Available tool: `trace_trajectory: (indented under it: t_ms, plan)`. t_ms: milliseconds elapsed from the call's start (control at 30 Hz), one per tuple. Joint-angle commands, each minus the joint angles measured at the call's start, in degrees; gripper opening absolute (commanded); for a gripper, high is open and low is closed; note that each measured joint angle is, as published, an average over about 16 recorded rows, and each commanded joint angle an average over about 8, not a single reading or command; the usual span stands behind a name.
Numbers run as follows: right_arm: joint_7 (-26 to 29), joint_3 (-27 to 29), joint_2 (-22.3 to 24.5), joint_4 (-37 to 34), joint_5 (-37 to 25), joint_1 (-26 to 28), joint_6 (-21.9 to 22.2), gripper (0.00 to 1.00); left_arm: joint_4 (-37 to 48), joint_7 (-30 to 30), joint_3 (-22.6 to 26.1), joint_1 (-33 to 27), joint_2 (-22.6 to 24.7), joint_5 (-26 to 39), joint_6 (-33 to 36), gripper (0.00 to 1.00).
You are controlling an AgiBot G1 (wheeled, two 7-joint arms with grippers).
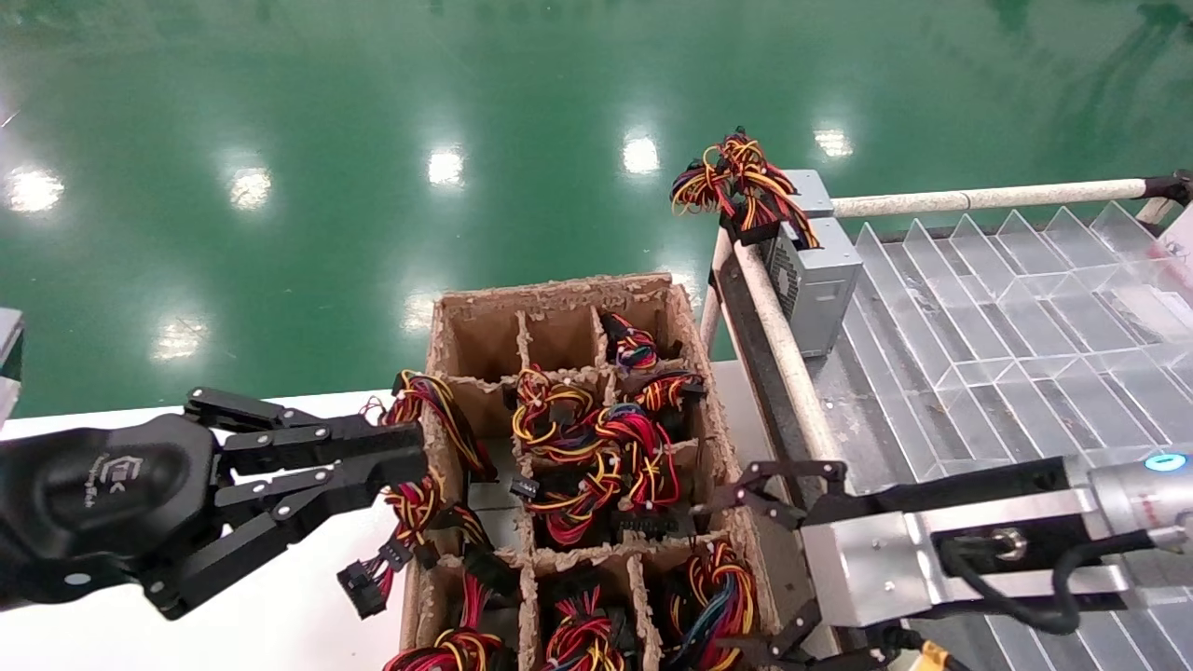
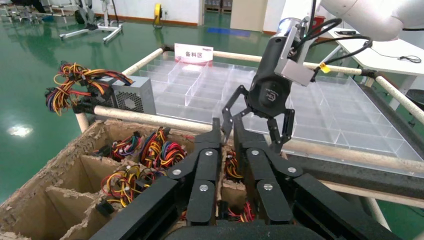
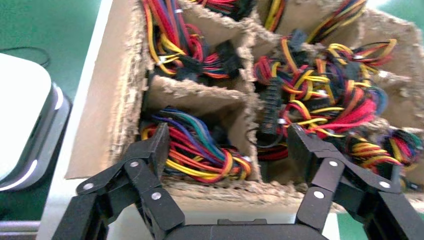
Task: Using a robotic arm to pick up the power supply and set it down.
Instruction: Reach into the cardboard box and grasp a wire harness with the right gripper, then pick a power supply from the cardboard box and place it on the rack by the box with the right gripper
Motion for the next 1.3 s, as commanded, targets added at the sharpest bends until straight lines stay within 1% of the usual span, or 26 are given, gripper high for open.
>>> trace_trajectory:
  t_ms: [33, 367, 833, 1067, 1300]
  plan:
    - [0.2, -0.9, -0.4, 0.0, -0.7, 0.9, -0.6, 0.0, 0.0, 0.0, 0.0, 0.0, 0.0, 0.0, 0.0, 0.0]
    - [0.9, -2.7, -0.8, 0.1, -1.5, 2.7, 0.1, 0.0, 0.0, 0.0, 0.0, 0.0, 0.0, 0.0, 0.0, 0.0]
    - [1.3, -4.7, -0.2, 0.1, -1.1, 4.8, -0.3, 0.0, 0.0, 0.0, 0.0, 0.0, 0.0, 0.0, 0.0, 0.0]
    - [2.9, -4.5, 1.3, -0.1, 2.6, 5.2, -0.6, 0.0, 0.0, 0.0, 0.0, 0.0, 0.0, 0.0, 0.0, 0.0]
    - [4.7, -3.4, 3.9, -1.0, 9.9, 5.8, -1.7, 0.0, 0.0, 0.0, 0.0, 0.0, 0.0, 0.0, 0.0, 0.0]
